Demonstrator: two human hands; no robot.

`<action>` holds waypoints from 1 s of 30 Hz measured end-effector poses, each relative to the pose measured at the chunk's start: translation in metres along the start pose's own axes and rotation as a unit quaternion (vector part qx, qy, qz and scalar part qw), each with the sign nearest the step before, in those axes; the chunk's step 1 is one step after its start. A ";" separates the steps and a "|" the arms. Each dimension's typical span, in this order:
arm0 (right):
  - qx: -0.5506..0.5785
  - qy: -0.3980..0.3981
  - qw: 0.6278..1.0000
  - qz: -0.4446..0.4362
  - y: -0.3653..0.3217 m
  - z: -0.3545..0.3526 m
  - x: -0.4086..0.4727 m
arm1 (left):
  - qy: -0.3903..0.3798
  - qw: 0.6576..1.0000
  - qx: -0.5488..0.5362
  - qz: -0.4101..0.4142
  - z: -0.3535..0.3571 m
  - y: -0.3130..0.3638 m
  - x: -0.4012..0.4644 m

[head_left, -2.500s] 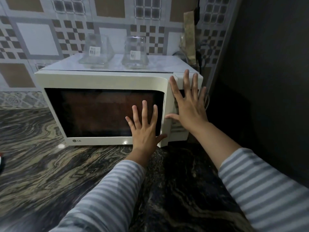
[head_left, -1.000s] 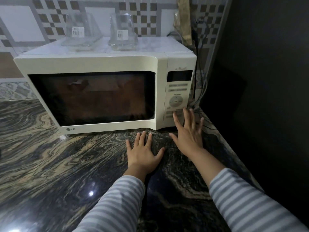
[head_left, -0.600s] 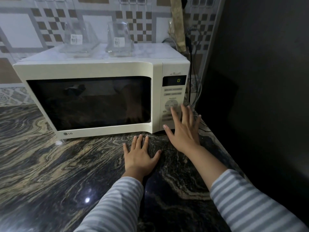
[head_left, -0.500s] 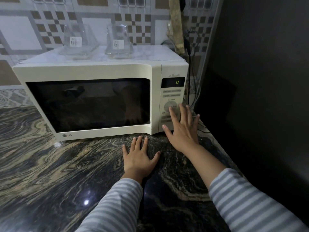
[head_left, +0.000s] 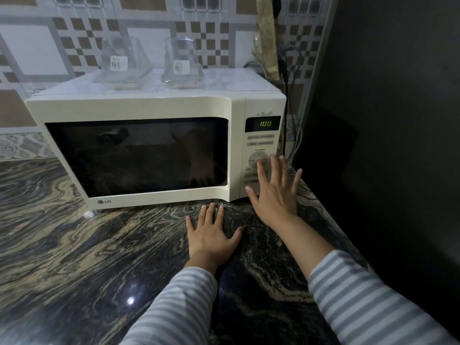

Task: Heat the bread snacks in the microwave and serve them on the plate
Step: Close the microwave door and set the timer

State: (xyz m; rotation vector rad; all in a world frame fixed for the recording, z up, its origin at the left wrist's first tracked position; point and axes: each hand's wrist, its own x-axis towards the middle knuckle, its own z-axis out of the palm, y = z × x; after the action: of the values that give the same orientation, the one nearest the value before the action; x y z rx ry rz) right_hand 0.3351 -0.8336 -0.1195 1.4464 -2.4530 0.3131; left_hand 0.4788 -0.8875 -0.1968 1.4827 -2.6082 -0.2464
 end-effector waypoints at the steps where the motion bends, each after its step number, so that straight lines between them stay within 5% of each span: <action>1: 0.002 0.000 1.000 0.001 -0.001 0.000 0.000 | 0.000 1.000 0.000 0.000 0.000 0.000 0.000; 14: 0.044 -0.057 0.997 -0.028 0.001 0.006 -0.020 | -0.039 0.999 -0.009 0.013 -0.007 -0.004 -0.001; 22: 0.136 -0.159 0.977 -0.047 0.004 0.046 -0.057 | 0.036 0.997 -0.062 0.026 -0.006 -0.010 -0.016; 30: 0.153 -0.121 0.980 -0.034 0.005 0.060 -0.067 | 0.059 0.995 -0.068 0.030 -0.001 -0.014 -0.019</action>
State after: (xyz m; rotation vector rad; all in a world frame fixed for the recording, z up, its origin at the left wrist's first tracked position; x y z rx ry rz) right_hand 0.3541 -0.7952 -0.1990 1.7843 -2.6255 0.5516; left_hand 0.5001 -0.8784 -0.1992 1.3303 -2.4845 -0.3119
